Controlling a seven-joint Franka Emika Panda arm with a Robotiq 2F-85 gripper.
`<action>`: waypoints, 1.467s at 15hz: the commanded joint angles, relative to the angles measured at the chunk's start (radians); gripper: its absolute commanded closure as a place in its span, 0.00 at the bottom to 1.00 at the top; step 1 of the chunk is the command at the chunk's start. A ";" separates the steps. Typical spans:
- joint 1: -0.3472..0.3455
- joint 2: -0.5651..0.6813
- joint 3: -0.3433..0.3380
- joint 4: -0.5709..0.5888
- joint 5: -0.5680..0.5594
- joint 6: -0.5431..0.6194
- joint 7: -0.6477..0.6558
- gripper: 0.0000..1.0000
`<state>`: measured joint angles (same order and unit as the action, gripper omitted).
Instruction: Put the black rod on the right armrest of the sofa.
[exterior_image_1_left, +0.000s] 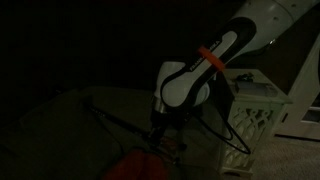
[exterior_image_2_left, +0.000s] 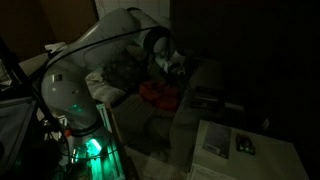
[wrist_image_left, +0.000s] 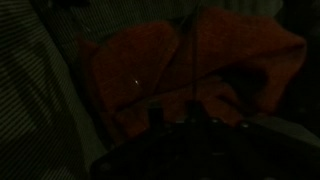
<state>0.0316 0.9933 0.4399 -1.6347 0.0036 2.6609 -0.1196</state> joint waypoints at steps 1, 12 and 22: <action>-0.028 -0.103 -0.002 -0.104 0.066 0.026 -0.051 1.00; -0.171 -0.127 0.037 -0.227 0.171 0.239 -0.076 0.98; -0.254 -0.191 0.070 -0.280 0.197 0.377 -0.058 1.00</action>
<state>-0.1623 0.8483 0.4588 -1.8668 0.1648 2.9832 -0.1831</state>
